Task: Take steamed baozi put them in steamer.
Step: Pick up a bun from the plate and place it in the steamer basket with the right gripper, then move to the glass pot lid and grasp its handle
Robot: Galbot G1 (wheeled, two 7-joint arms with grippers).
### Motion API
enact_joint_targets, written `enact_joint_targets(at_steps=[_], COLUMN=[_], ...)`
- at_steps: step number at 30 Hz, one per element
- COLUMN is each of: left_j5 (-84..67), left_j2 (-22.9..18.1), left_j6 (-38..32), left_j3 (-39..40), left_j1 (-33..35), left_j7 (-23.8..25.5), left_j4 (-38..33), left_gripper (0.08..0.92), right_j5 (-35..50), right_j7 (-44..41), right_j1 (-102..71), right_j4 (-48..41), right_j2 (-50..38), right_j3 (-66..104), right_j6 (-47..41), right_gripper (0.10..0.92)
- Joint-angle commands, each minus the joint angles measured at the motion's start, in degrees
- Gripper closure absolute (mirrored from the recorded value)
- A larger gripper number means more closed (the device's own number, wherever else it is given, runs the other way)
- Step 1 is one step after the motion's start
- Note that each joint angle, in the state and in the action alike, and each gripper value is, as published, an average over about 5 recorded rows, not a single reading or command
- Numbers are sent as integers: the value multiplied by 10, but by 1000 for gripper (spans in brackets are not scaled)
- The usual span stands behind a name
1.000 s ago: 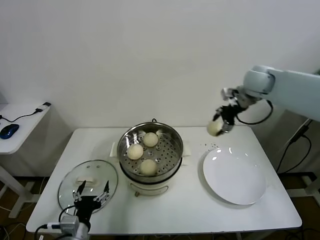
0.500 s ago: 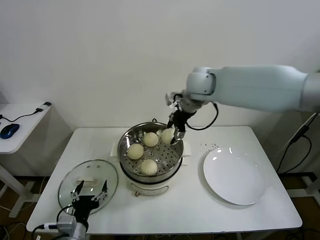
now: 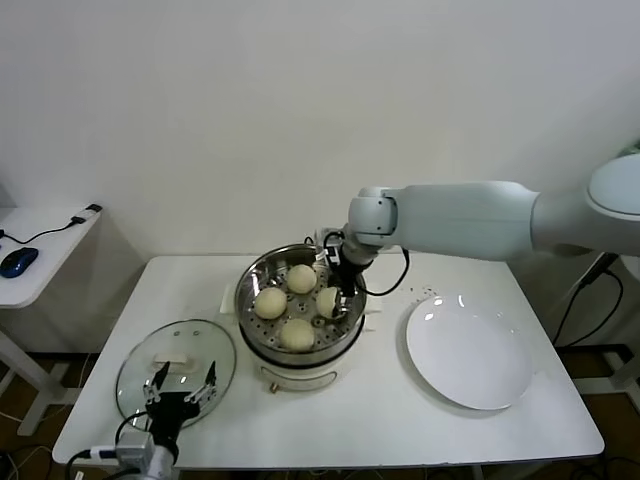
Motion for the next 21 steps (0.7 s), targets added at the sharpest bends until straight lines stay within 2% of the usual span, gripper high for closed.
enact_joint_targets(at_steps=[1,5,11,16,18,21], left_j5=[0,-1,-4,-4,-4,-3], left_j2=[0,-1,-1,0,0,1], left_j6=[0,0,-1,-1,-1,-2], left_j3=[0,0,-3,-3,-3,-3], left_j1=[0,0,2,4,6,9], left_j7=[0,0,-1,-1,-1,0], left_j4=[1,1,-1,-3,-5,-9], left_gripper=[177,177,177,177,177,177], right_j5=[-18,-16,-2,51,77,110], right_j7=[23,19,-31,-81,-70,8], right_j1=[-47,-43,-9,44,49,15], right_j4=[-25,-25,-21,-11,-11,-19], right_j2=[16,15,-3,-49,-77,-125], right_j3=[7,17,31,52,84,181], right_j6=[-8,10,62,98,101,99], right_gripper=[347,332,217,203,203,202])
